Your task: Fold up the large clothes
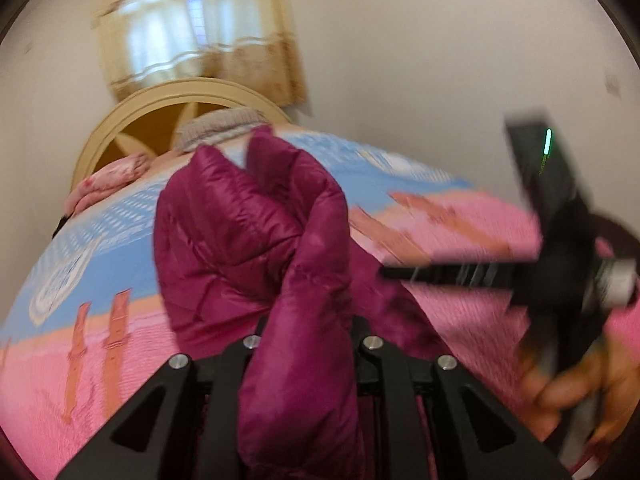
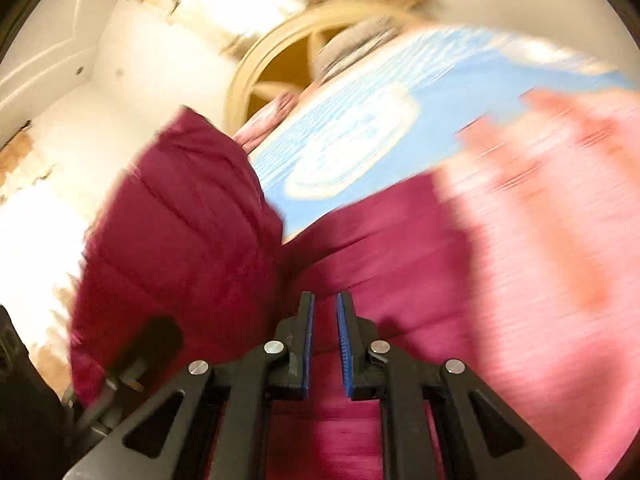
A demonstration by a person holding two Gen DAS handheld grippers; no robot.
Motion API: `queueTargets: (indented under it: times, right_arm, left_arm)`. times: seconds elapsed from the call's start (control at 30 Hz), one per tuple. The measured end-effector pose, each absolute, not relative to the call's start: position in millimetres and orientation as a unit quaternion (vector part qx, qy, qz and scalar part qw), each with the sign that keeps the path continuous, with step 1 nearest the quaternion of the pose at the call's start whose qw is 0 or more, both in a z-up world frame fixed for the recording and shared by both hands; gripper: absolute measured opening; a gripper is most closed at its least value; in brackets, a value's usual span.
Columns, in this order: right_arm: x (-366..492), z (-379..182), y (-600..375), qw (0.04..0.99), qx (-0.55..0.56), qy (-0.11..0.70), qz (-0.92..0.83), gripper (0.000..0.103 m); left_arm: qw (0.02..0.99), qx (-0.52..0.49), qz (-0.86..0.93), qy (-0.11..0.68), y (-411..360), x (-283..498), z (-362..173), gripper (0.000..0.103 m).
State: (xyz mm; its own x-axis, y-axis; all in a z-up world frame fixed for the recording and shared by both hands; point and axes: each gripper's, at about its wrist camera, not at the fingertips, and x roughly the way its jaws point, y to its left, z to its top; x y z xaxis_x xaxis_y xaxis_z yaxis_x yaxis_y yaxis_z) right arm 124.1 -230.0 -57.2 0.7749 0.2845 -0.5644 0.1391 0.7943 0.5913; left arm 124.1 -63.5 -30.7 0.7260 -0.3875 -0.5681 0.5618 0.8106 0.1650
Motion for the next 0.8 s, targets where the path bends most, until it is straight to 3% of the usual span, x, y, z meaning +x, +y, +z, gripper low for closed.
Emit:
queueTargets:
  times: [0.23, 0.3, 0.33, 0.37, 0.47, 0.67, 0.7, 0.73, 0.77, 0.8]
  right_arm:
    - [94.9, -69.8, -294.4, 0.875, 0.362, 0.323, 0.001, 0.014]
    - [93.5, -69.7, -305.8, 0.867, 0.379, 0.322, 0.020, 0.042]
    - [93.9, -68.3, -308.8, 0.866, 0.385, 0.316, 0.029, 0.070]
    - [94.4, -64.9, -310.9, 0.867, 0.394, 0.302, 0.044, 0.083]
    - [113.1, -51.2, -307.6, 0.864, 0.398, 0.292, 0.101, 0.083]
    - [178.3, -57.9, -264.1, 0.855, 0.269, 0.423, 0.134, 0.080]
    - [185.7, -61.3, -256.0, 0.855, 0.249, 0.434, 0.136, 0.072]
    - [189.9, -63.8, -251.6, 0.855, 0.235, 0.443, 0.131, 0.041]
    - [197.5, -67.9, -248.4, 0.853, 0.225, 0.455, 0.122, 0.022]
    - [203.3, -71.7, -248.9, 0.850, 0.233, 0.457, 0.119, 0.021]
  left_arm:
    - [0.888, 0.267, -0.259, 0.269, -119.9, 99.5, -82.6, 0.018]
    - [0.884, 0.279, -0.262, 0.267, -124.3, 95.4, -92.3, 0.019]
    - [0.884, 0.281, -0.262, 0.265, -124.7, 94.6, -95.5, 0.019]
    - [0.884, 0.286, -0.264, 0.260, -125.0, 92.1, -101.6, 0.020]
    - [0.885, 0.287, -0.268, 0.251, -122.8, 88.3, -105.0, 0.020]
    - [0.884, 0.246, -0.294, 0.268, -107.1, 100.2, -95.9, 0.021]
    - [0.882, 0.244, -0.298, 0.270, -103.9, 100.0, -92.4, 0.027]
    - [0.879, 0.240, -0.307, 0.275, -98.6, 98.4, -86.9, 0.036]
    - [0.873, 0.235, -0.323, 0.281, -91.5, 95.1, -81.2, 0.041]
    - [0.868, 0.231, -0.336, 0.284, -83.9, 89.7, -75.9, 0.050]
